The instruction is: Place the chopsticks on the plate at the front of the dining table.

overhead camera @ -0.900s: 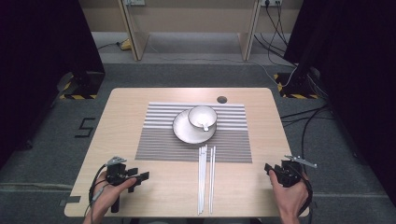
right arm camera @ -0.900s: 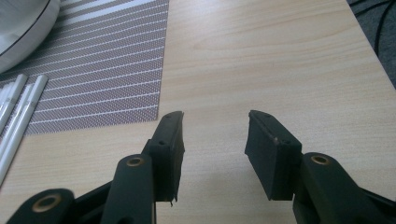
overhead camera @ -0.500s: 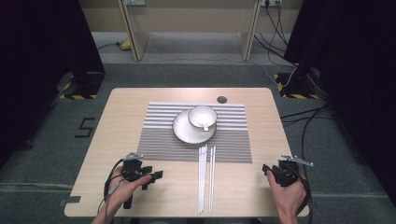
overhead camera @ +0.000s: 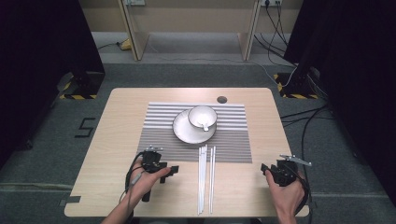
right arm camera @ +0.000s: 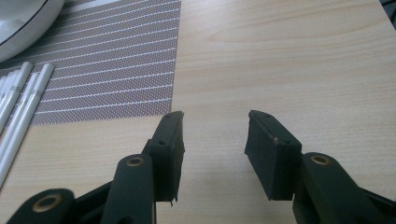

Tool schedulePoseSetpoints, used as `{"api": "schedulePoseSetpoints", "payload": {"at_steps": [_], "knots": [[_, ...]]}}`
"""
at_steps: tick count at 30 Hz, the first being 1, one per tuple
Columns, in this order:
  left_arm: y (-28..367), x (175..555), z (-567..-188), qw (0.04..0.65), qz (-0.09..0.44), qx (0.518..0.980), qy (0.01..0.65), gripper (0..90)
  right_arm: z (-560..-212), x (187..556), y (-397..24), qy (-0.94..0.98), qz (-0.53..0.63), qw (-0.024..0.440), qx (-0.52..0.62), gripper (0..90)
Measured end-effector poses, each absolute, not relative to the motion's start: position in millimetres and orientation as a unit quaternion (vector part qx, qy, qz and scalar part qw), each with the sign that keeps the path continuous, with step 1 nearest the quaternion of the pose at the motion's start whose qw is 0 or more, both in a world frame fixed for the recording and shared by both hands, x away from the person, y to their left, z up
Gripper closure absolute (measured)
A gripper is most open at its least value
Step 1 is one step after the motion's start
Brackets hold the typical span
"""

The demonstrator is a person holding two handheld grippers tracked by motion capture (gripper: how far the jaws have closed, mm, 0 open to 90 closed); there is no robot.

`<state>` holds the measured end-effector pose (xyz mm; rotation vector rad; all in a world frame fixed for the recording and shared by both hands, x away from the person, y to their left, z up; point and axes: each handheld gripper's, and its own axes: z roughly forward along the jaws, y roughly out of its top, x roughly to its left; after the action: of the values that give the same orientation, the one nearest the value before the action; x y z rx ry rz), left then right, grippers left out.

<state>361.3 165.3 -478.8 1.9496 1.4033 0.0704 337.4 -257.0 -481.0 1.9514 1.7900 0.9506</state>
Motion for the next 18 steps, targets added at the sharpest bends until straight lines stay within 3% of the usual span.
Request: {"api": "schedulePoseSetpoints", "payload": {"at_steps": [7, 18], "knots": [[132.1, 370.2, -478.8, 0.358, 0.002, 0.765, 0.535, 41.9, -481.3, 337.6, -255.5, 0.632, 0.334, 0.165, 0.679, 56.3], [97.9, 376.6, -482.9, 0.318, 0.007, 0.788, 0.527, 45.5, -480.5, 337.1, -255.7, 0.633, 0.335, 0.165, 0.678, 56.4]]}}
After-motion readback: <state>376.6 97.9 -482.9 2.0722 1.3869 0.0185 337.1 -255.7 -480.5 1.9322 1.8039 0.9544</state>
